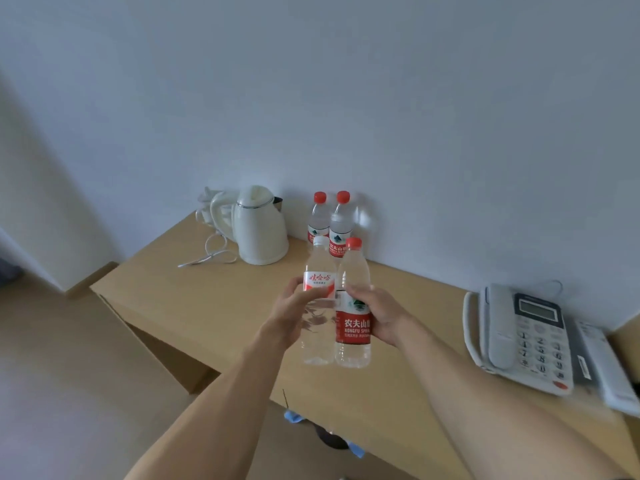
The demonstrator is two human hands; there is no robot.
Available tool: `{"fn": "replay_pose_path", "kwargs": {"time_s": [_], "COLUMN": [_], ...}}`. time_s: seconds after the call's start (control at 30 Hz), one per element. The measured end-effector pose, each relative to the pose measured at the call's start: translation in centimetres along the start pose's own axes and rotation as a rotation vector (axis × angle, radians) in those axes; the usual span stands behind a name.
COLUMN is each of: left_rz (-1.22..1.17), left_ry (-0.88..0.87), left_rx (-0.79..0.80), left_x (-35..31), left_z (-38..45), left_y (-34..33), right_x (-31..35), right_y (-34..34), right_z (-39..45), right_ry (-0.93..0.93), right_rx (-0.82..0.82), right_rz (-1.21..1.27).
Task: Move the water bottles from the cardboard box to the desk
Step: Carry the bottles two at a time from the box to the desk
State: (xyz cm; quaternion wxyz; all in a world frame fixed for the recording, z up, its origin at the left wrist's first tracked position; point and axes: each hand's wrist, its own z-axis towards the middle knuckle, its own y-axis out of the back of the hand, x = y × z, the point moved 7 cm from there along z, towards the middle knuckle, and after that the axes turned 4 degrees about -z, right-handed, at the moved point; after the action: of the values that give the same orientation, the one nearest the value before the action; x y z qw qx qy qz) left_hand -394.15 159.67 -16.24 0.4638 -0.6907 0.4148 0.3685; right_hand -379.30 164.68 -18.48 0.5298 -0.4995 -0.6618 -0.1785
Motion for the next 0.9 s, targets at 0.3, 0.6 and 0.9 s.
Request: {"fn": "replay_pose_path", "kwargs": {"time_s": [0.3,0.6,0.9], "left_rz": [0.085,0.325,0.529], "left_ry": [-0.048,-0.117,-0.117], "left_rx": [0.132,0.369,0.442], "left_x": [-1.5,-2.0,-2.0], "left_z": [8.4,14.5,19.3], "left_y": [-3.8,-7.0,-7.6], "right_x": [3.7,5.6,6.5], "right_y": [6.2,12.4,13.9], "right_z": [4.1,4.5,5.2], "right_ry": [0.112,0.111,0.137], "right_rx": [-0.111,-0.401,-0.571], "right_rz": [-0.023,-0.269,-0.384]}}
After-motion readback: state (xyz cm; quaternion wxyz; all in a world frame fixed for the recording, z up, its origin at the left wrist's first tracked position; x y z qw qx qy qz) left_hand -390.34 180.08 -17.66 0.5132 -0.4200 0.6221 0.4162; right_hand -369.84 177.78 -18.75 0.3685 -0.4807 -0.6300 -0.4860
